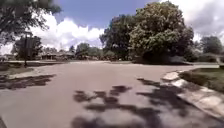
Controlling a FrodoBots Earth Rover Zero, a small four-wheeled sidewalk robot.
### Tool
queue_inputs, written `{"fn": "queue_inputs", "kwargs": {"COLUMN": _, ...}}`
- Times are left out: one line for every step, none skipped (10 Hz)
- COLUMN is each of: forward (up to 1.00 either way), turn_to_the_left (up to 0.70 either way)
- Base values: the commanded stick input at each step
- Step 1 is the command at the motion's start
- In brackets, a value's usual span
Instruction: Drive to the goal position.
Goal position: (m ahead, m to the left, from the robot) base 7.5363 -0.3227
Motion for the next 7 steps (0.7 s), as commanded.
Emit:
{"fn": "queue_inputs", "kwargs": {"forward": 0.70, "turn_to_the_left": 0.00}}
{"fn": "queue_inputs", "kwargs": {"forward": 0.70, "turn_to_the_left": 0.00}}
{"fn": "queue_inputs", "kwargs": {"forward": 0.70, "turn_to_the_left": 0.00}}
{"fn": "queue_inputs", "kwargs": {"forward": 0.70, "turn_to_the_left": 0.00}}
{"fn": "queue_inputs", "kwargs": {"forward": 0.70, "turn_to_the_left": 0.00}}
{"fn": "queue_inputs", "kwargs": {"forward": 0.70, "turn_to_the_left": 0.00}}
{"fn": "queue_inputs", "kwargs": {"forward": 0.70, "turn_to_the_left": 0.00}}
